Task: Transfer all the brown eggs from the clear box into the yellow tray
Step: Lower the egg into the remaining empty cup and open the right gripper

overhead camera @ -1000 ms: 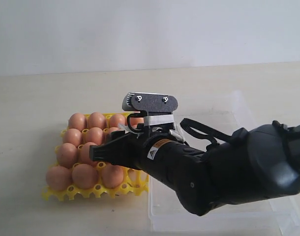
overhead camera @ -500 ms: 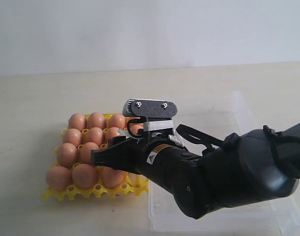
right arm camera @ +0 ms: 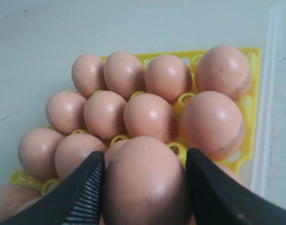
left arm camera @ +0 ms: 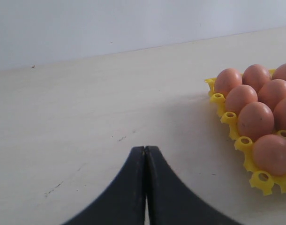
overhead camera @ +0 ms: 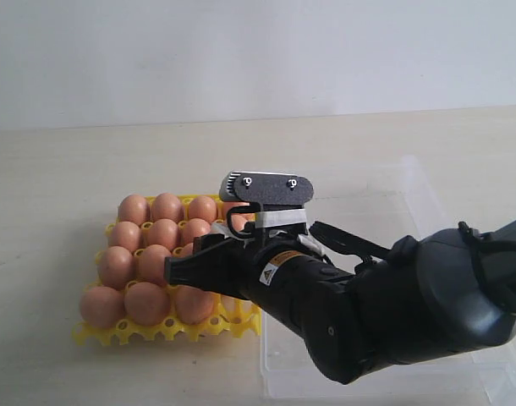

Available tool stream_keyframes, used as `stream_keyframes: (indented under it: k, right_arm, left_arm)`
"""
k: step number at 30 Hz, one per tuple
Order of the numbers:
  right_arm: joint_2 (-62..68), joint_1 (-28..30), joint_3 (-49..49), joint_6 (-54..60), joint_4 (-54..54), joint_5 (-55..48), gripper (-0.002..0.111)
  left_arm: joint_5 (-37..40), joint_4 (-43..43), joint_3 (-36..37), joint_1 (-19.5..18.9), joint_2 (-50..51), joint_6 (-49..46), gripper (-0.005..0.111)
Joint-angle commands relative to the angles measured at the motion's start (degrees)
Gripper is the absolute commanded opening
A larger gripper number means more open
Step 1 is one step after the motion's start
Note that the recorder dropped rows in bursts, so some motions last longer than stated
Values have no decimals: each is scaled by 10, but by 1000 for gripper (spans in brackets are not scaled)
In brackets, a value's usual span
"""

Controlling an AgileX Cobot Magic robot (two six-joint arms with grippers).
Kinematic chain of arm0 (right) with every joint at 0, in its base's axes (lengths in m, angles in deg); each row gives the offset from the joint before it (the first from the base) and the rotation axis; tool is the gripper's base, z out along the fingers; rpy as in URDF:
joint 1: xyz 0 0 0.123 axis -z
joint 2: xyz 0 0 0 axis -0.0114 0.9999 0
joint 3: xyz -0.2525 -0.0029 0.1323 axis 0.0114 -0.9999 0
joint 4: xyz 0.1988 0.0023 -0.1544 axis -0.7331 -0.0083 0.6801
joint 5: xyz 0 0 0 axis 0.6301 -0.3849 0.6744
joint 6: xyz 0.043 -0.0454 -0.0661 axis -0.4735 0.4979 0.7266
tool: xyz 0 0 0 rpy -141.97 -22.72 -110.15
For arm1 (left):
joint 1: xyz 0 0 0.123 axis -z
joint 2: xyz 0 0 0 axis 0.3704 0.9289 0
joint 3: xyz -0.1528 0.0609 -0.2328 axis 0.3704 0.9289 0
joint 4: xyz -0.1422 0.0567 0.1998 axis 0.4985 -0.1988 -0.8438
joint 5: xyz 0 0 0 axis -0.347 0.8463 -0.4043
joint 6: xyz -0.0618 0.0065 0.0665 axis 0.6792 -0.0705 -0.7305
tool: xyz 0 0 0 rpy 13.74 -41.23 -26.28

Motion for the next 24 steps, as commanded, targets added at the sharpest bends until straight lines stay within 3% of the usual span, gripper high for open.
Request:
stream_keyframes:
  k: [1,24]
  right_arm:
    - [1,-1,-11,2,-15,-26,0]
    - [-15,-15,-33,33,-40,-11,0]
  left_arm:
    - [-7,1,-2,2,1,2,0]
    - [-7,1,-2,2,1,2,0]
